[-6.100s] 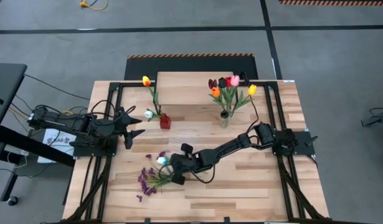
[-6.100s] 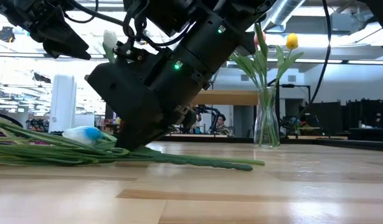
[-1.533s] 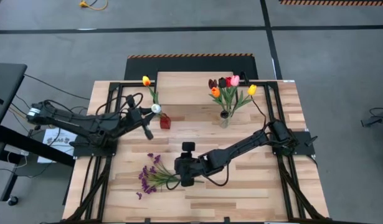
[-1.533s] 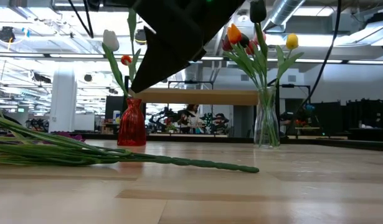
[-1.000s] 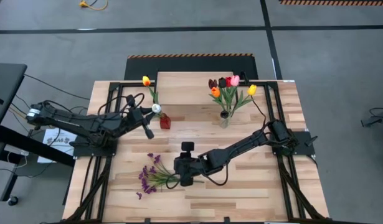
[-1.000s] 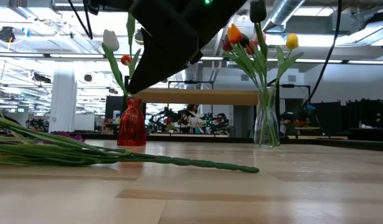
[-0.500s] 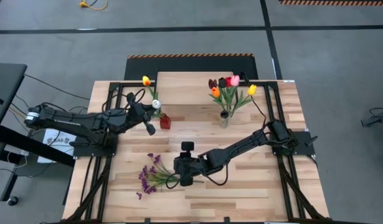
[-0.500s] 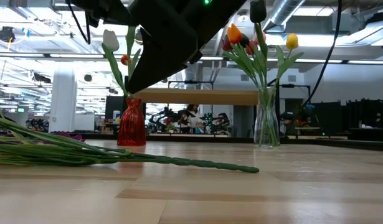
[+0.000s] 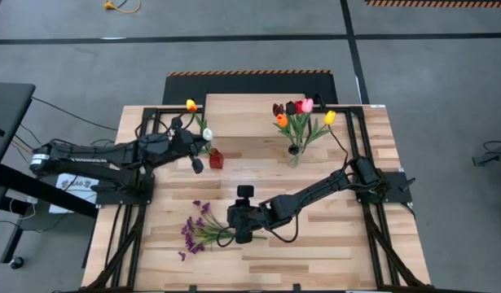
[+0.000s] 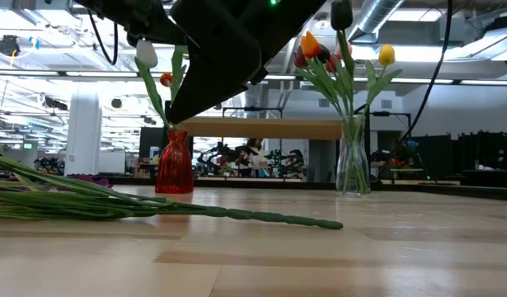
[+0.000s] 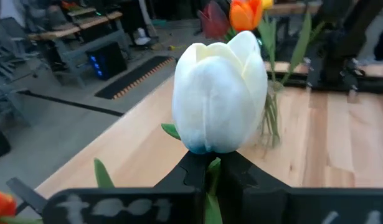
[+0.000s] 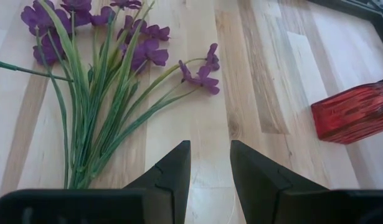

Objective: Pick and place flowers into a vace then onto a shelf
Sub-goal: Put the white flower into the red vase

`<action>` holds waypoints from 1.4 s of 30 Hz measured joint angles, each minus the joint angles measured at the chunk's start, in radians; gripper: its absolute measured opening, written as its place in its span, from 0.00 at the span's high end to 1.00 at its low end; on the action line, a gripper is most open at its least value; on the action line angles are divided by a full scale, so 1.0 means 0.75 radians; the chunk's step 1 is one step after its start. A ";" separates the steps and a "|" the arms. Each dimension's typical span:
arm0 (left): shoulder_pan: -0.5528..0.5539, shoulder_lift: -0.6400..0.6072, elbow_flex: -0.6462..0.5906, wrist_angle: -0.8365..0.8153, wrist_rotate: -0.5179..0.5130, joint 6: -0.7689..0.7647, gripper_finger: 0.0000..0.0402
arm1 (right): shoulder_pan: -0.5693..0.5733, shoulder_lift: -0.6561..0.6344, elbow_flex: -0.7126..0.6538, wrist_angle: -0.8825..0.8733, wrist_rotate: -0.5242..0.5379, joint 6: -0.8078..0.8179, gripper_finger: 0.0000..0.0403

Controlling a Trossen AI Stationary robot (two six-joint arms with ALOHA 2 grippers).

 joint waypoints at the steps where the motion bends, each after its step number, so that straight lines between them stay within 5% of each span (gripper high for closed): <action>1: 0.019 0.000 0.014 -0.029 0.039 0.005 1.00 | 0.000 0.000 0.000 0.000 0.000 0.000 0.73; 12: 0.226 0.000 0.289 -0.437 0.486 0.068 1.00 | 0.000 0.000 0.000 0.007 -0.001 0.000 0.73; 21: 0.403 0.034 0.306 -0.472 0.769 0.203 1.00 | 0.000 0.000 0.000 0.047 -0.065 -0.008 0.73; 34: 0.423 0.228 0.303 -0.431 0.844 0.283 1.00 | 0.002 0.000 0.000 0.035 -0.067 -0.010 0.73; 42: 0.423 0.245 0.302 -0.428 0.886 0.292 0.90 | 0.003 0.000 0.000 0.027 -0.067 -0.010 0.73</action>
